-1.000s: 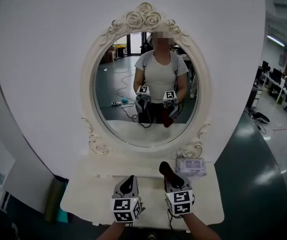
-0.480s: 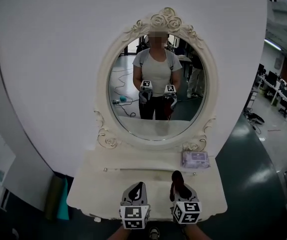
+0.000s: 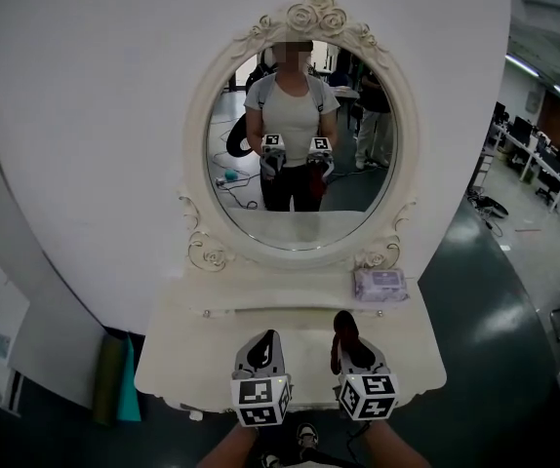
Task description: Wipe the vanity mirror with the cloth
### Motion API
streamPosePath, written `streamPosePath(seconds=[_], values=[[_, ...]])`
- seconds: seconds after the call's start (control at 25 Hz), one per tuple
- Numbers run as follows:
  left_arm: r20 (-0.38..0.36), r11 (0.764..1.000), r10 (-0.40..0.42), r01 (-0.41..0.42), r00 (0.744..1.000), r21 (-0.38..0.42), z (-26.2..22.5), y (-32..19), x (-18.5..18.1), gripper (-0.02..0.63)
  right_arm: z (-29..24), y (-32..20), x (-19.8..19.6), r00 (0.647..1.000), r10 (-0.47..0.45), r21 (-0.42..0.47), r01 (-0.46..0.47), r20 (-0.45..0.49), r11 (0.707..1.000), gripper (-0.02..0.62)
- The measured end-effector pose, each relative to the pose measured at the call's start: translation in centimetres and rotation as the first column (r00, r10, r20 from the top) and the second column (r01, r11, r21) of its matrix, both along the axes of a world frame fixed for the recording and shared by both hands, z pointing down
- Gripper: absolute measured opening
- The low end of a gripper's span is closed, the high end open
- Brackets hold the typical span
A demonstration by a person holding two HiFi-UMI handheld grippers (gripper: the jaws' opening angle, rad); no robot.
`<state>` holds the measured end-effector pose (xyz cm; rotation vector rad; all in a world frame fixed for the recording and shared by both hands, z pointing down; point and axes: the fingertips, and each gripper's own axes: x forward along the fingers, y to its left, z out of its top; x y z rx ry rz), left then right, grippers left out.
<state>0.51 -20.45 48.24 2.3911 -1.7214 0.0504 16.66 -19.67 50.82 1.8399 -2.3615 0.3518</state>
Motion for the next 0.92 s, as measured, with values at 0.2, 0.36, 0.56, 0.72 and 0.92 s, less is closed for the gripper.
streamPosePath(seconds=[0.2, 0.36, 0.56, 0.72, 0.92], values=[[-0.014, 1.000, -0.008, 0.008, 1.000, -0.014, 0.4, -0.1, -0.2, 0.011, -0.4, -0.2, -0.3, 1.000, 0.001, 0.005, -0.001, 0.005, 1.000, 0.061], [-0.015, 1.000, -0.015, 0.015, 1.000, -0.024, 0.7, -0.2, -0.2, 0.011, -0.3, -0.6, 0.1, 1.000, 0.006, -0.001, -0.006, 0.015, 1.000, 0.061], [-0.011, 0.999, -0.030, 0.029, 0.999, -0.038, 1.2, -0.2, -0.3, 0.011, -0.2, -1.0, 0.2, 1.000, 0.001, -0.003, -0.001, 0.022, 1.000, 0.061], [-0.015, 0.998, -0.046, 0.046, 0.999, -0.048, 1.5, -0.4, -0.6, 0.011, -0.1, -1.5, -0.1, 1.000, -0.011, -0.005, 0.011, 0.026, 1.000, 0.061], [-0.027, 0.996, -0.063, 0.061, 0.998, -0.062, 1.7, -0.7, -0.8, 0.011, 0.0, -1.8, -0.1, 0.999, -0.020, -0.012, 0.021, 0.026, 1.000, 0.061]])
